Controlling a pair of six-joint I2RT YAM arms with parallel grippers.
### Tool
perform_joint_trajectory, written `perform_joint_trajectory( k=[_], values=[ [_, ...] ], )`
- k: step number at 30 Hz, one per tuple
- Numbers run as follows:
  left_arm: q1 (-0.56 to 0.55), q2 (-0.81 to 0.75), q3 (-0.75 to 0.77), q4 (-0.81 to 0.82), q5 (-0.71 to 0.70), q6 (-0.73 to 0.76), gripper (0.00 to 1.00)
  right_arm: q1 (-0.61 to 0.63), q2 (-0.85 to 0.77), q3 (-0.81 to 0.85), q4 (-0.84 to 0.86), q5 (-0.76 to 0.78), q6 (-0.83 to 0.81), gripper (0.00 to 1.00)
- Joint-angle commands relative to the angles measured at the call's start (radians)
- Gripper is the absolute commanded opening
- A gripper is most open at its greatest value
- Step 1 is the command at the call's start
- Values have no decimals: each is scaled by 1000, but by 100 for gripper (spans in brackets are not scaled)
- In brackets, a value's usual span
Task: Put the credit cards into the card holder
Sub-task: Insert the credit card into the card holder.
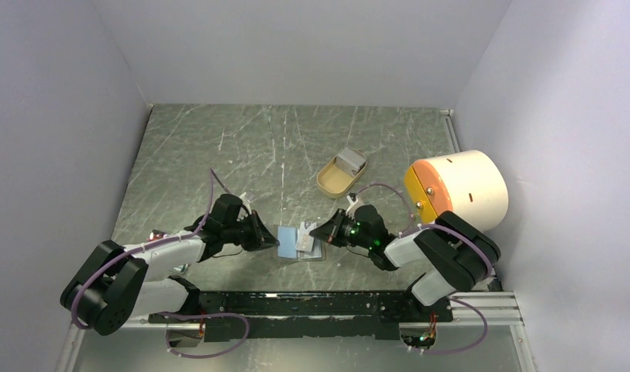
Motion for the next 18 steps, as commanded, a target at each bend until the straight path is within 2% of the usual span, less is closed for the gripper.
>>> perform_joint_trajectory(
  k=[1,6,13,18],
  values=[
    [12,5,-5,-2,6,24,9,6,47,-7,78,-18,23,0],
    [14,10,-3,-3,9,28,10,5,81,-13,115,-36,39,1],
    [21,19,0,-4,14,35,9,13,65,-7,80,-41,24,3],
    [24,16,-3,1,17,34,9,18,57,-6,46,-39,17,8]
  ],
)
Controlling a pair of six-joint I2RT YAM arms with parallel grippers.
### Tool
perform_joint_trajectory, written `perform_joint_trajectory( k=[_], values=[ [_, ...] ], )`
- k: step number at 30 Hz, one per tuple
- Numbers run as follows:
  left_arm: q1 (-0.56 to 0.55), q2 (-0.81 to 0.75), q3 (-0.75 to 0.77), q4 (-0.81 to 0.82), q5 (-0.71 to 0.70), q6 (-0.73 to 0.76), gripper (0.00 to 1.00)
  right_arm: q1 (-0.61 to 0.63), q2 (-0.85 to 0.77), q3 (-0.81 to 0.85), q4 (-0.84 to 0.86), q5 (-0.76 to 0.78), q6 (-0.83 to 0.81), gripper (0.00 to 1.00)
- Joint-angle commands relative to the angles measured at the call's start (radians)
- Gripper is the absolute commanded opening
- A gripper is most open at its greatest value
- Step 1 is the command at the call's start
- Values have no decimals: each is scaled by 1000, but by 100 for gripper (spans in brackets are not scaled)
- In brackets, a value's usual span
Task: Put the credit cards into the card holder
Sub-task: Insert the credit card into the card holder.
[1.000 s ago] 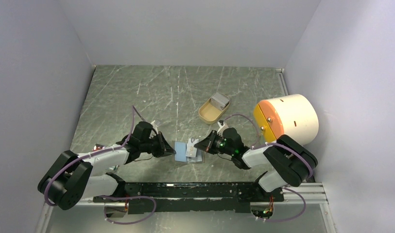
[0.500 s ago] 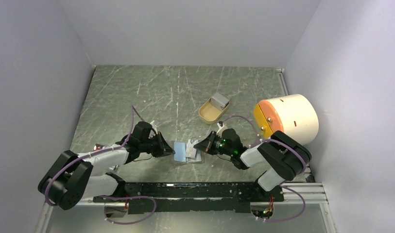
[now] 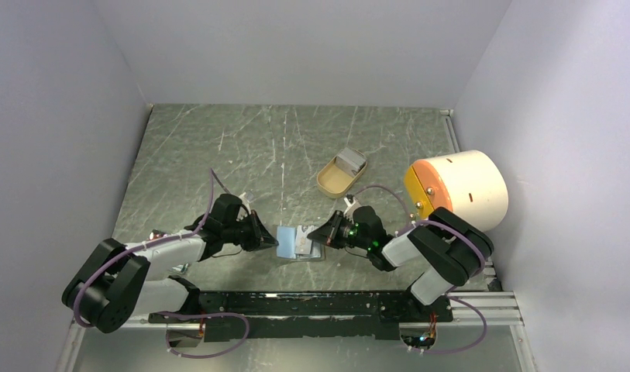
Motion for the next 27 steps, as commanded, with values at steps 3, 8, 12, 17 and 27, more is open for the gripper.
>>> perform_joint_trajectory(
  k=[3,8,12,17,27],
  values=[
    [10,-1,-6,5,15,17,9,16,7,1,-20,-13,-17,8],
    [12,1,-4,5,17,18,9,29,28,6,4,-24,-6,7],
    [12,5,-3,8,20,20,9,34,36,20,-9,-24,-10,7],
    [13,3,-5,8,21,18,9,38,54,19,15,-24,-6,7],
    [14,2,-1,3,22,22,9,39,82,51,3,-20,-5,10]
  ],
)
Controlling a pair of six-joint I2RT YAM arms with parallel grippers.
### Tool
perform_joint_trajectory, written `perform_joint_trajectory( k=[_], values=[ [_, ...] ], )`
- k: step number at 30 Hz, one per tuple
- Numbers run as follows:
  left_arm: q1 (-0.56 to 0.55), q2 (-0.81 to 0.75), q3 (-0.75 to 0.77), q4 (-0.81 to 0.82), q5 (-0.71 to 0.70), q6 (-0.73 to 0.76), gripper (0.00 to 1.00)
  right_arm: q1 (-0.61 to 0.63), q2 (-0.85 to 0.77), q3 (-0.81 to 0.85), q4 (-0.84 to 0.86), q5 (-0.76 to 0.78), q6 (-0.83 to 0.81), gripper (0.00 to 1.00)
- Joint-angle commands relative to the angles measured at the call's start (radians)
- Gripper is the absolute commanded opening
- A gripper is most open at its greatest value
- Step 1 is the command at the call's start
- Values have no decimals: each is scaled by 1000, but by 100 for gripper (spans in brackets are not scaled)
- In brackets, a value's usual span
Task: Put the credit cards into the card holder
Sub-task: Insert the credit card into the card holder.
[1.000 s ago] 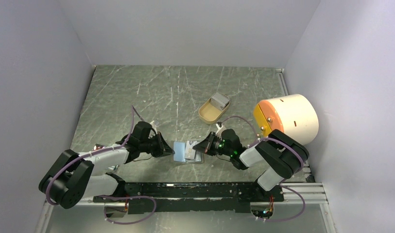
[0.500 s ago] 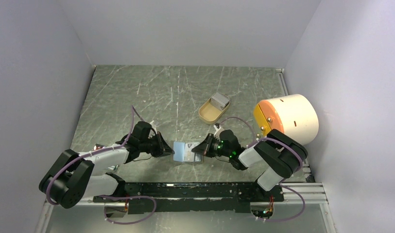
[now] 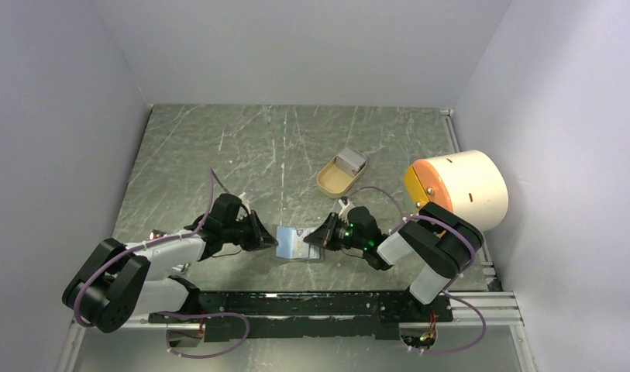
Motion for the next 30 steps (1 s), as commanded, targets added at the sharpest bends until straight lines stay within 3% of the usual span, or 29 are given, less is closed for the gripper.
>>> perform_joint_trajectory(
  k=[1,11,22,27,30],
  values=[
    [8,-1,-2,6,23,12,9,8,9,27,-16,2,-10,10],
    [8,6,-9,23,38,6,9,9,46,7,74,14,24,0],
    [12,15,-28,38,47,-3,9,20,52,-4,113,35,42,0],
    [12,18,-30,49,52,-5,9,35,14,15,-13,64,22,19],
    [13,15,-32,48,52,-6,9,39,-61,41,-206,130,-39,29]
  ],
)
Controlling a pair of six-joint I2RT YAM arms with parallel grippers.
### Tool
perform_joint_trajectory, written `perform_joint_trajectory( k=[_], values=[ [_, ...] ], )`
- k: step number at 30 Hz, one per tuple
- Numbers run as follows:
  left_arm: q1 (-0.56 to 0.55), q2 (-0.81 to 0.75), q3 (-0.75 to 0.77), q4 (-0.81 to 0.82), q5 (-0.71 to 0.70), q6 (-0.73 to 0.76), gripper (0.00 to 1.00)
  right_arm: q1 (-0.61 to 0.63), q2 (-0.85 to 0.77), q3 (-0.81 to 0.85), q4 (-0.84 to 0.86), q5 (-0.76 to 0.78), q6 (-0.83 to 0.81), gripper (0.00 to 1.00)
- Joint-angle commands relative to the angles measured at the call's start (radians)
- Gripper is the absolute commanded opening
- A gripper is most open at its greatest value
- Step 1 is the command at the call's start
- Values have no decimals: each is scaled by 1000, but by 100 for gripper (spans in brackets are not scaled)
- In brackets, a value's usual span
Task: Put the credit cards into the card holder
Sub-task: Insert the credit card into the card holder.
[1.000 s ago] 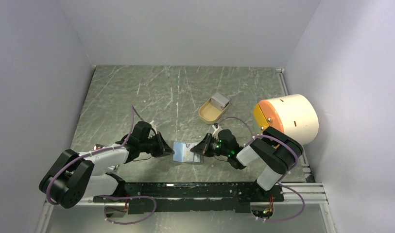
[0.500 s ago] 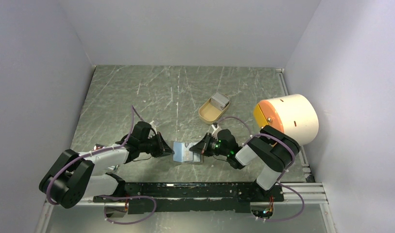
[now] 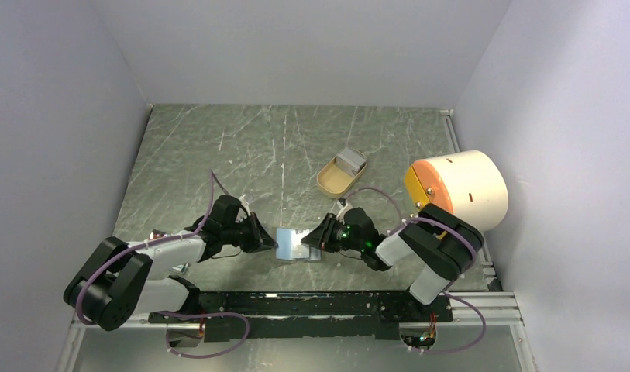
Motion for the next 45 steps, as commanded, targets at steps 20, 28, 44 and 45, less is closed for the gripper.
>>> perform_joint_trajectory(
  k=[20,28,44,45],
  values=[
    [6,13,-7,43,41,9,9,81,-179,191,-602,187,-145,41],
    [6,11,-2,37,41,15,9,89,-178,201,-650,177,-156,44],
    [6,6,3,29,40,19,9,111,-217,234,-772,184,-213,44],
    [7,6,2,30,41,17,9,115,-217,235,-769,181,-209,44]
  ],
)
